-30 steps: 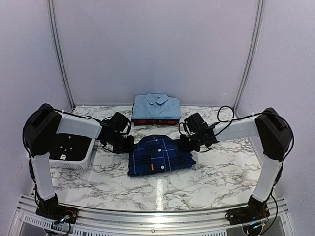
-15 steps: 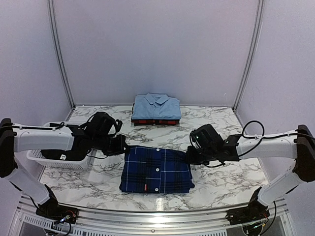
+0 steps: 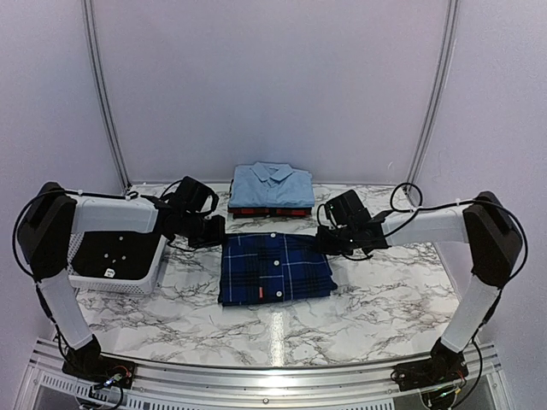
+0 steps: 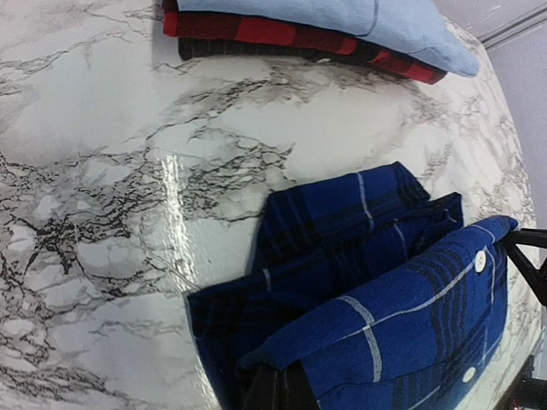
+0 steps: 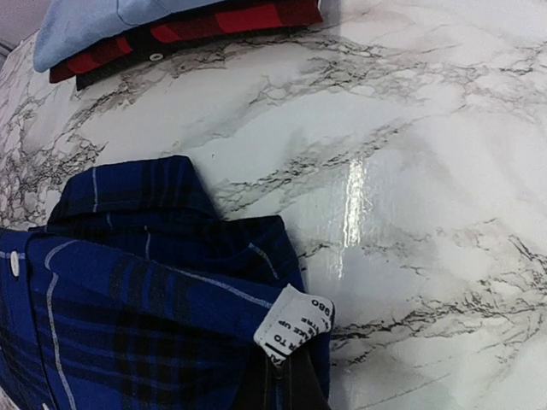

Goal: Fold and stack the long sleeve shirts
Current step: Fold the 2/3-rectangle-folded shirt at the center of the board, then adjust the square-folded shirt at the center of the board.

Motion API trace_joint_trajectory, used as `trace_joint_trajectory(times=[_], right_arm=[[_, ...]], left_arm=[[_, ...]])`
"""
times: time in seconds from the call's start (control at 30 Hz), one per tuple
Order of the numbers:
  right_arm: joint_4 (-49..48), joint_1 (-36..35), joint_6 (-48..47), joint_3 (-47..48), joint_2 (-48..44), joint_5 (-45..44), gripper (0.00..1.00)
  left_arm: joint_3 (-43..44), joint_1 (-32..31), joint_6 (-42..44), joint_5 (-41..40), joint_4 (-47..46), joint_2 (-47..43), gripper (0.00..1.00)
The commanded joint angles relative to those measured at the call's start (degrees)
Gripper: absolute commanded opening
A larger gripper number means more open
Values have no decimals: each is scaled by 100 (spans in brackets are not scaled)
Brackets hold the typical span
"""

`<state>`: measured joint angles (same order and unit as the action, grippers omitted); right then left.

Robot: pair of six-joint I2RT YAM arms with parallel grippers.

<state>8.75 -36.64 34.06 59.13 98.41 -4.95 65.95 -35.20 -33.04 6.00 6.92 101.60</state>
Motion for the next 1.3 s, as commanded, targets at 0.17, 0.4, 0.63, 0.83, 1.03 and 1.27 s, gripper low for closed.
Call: trace_joint_trajectory(times=[0.17,0.4,0.63,0.83,1.03,1.27], right_arm=[[51,222,-176,726,505,79,0],[311,224,-154,1138,758,8,0],[301,223,-281,1447,1163,47,0],[525,233,-761,1830,1097,-128,25],[812,115,-1123,1912,519,-73,60],[915,-696,-1331,1450,200,135,27]], left_arm=[[414,171,322,-359,468,424,0],[654,288,308,-564,719,590,0],[779,344,355,-1044,817,913,0],[890,347,382,-1769,1023,703,24],[927,264,422,-1913,1217,134,68],[820,-217,218,-1334,1205,-272,50]])
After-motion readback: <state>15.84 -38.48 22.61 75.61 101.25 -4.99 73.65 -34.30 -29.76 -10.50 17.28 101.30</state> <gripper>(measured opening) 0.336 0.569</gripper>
